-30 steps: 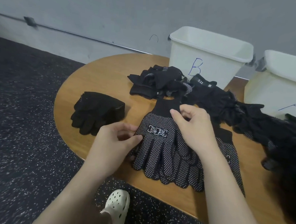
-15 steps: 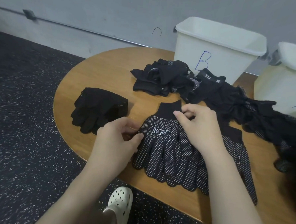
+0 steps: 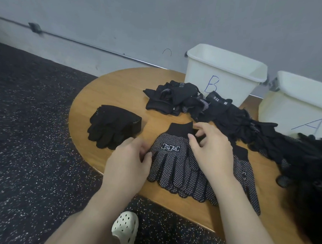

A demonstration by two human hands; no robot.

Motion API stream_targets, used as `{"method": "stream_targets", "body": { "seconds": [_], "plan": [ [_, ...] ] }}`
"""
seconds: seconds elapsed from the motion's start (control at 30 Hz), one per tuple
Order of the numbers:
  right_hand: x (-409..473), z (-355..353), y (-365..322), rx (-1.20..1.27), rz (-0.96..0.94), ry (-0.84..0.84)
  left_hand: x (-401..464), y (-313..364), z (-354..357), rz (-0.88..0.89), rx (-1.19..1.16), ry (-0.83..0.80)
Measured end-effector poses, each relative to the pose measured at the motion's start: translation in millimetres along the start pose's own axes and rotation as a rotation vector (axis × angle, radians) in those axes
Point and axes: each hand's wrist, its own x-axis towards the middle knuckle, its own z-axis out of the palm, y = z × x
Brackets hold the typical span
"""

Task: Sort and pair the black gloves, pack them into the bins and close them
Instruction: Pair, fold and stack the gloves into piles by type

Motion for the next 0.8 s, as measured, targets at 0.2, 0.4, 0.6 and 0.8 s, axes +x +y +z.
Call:
{"method": "stream_targets", "body": {
  "seconds": [0.2, 0.4, 0.6, 0.8],
  "plan": [
    [-20.4, -12.1, 6.9, 0.005, -0.125, -0.071, -6.2, 8.8, 13.2, 0.198, 0.017, 0.008],
    [-28.3, -7.0, 11.7, -0.134, -0.160, -0.431, 10.0, 28.6, 51.4, 0.347, 0.142, -0.191],
    [-27.1, -4.4, 24.3, -0.233, -0.120, -0.547, 10.8, 14.1, 57.0, 0.325, 0.326, -0.292],
    [-26.9, -5.5, 24.6, -0.268, -0.141, -0.558, -2.6, -4.2, 36.2, 0.319, 0.408, -0.289]
  ]
}}
